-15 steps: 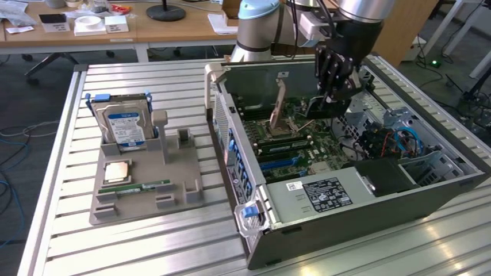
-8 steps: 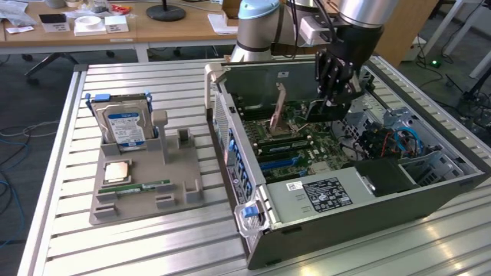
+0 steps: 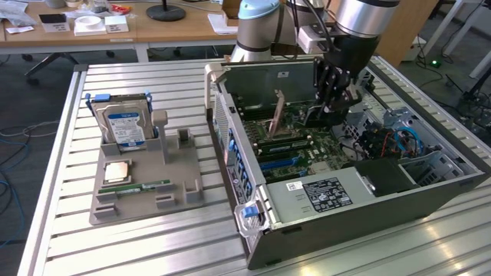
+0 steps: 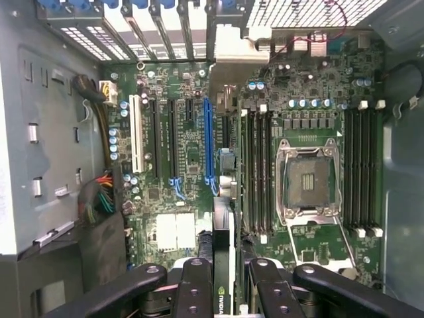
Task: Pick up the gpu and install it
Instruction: 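Insert the gpu into the slot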
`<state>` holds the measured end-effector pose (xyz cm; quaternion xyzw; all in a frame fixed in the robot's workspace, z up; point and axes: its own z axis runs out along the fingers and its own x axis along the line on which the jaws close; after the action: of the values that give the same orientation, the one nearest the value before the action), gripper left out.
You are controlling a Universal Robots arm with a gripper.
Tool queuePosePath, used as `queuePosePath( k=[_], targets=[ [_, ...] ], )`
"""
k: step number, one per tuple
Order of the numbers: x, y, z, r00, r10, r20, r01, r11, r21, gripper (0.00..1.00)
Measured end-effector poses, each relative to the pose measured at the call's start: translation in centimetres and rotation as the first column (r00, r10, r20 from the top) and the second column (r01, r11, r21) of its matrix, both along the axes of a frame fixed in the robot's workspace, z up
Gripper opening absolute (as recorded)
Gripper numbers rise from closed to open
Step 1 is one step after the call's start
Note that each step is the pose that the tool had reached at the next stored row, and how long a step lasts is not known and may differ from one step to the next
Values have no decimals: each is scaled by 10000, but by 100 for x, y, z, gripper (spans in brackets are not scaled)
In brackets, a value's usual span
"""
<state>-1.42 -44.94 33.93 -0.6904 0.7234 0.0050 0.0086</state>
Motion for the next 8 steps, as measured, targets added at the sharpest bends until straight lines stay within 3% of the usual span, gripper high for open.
queuePosePath(
  k=[8],
  targets=[
    [0,-4,-119,10000,0,-26,0,10000,-2,26]
  ],
)
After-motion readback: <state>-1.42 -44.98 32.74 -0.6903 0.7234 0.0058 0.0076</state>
